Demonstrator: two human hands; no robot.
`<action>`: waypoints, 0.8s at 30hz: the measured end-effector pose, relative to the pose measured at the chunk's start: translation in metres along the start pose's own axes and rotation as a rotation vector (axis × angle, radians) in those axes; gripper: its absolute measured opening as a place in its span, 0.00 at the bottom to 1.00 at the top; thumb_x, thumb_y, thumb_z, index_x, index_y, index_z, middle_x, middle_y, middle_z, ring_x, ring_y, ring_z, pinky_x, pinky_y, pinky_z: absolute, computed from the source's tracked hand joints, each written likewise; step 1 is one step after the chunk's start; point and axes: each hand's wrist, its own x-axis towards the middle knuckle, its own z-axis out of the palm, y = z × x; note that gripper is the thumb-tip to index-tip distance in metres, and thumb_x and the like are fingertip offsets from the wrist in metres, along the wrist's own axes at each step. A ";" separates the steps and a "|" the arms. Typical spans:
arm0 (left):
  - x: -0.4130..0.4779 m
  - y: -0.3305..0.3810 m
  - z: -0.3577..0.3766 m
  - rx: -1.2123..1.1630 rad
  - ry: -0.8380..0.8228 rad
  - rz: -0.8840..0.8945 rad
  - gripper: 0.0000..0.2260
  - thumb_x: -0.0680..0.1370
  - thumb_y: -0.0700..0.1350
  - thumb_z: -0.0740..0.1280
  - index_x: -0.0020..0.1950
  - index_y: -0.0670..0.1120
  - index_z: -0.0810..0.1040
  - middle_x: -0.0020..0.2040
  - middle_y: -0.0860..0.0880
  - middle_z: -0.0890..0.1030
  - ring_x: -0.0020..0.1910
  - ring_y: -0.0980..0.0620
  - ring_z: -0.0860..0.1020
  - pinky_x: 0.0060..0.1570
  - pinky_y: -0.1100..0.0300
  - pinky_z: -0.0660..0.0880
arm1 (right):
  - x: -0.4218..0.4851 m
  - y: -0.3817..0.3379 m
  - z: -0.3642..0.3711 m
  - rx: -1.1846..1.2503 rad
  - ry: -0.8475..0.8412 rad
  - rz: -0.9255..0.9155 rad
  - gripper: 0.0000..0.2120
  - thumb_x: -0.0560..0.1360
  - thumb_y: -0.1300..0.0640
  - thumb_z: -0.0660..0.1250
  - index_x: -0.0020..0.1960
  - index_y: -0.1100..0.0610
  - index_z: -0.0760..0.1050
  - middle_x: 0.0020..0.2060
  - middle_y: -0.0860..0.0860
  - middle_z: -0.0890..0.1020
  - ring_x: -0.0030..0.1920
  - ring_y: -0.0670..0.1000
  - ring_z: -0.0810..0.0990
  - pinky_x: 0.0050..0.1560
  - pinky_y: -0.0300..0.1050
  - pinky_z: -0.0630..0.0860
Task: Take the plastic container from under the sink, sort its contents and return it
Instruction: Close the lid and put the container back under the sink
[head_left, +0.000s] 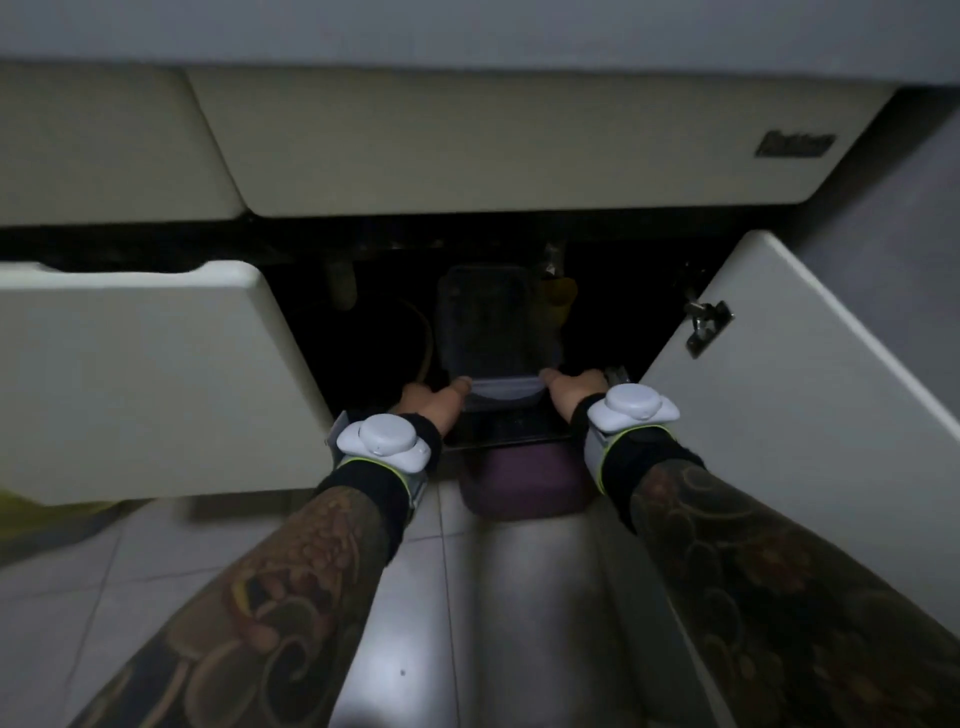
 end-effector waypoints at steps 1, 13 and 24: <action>-0.014 0.006 -0.006 0.038 0.001 -0.010 0.35 0.70 0.61 0.69 0.68 0.39 0.71 0.66 0.40 0.76 0.64 0.39 0.75 0.65 0.46 0.73 | -0.011 -0.003 -0.007 -0.030 -0.010 0.030 0.26 0.79 0.52 0.61 0.70 0.67 0.64 0.69 0.61 0.71 0.68 0.61 0.71 0.66 0.47 0.66; -0.165 0.034 -0.025 0.036 -0.063 -0.154 0.15 0.76 0.52 0.68 0.57 0.45 0.73 0.56 0.47 0.74 0.41 0.48 0.73 0.51 0.48 0.79 | -0.130 -0.008 -0.088 -0.098 -0.137 0.140 0.36 0.77 0.46 0.63 0.75 0.65 0.57 0.74 0.60 0.63 0.73 0.60 0.64 0.74 0.47 0.60; -0.252 0.092 -0.008 -0.045 -0.274 -0.279 0.23 0.79 0.53 0.63 0.71 0.44 0.68 0.69 0.44 0.70 0.60 0.42 0.74 0.39 0.55 0.78 | -0.196 -0.026 -0.200 -0.117 0.145 -0.237 0.10 0.74 0.59 0.64 0.53 0.56 0.80 0.47 0.54 0.85 0.50 0.55 0.82 0.44 0.33 0.68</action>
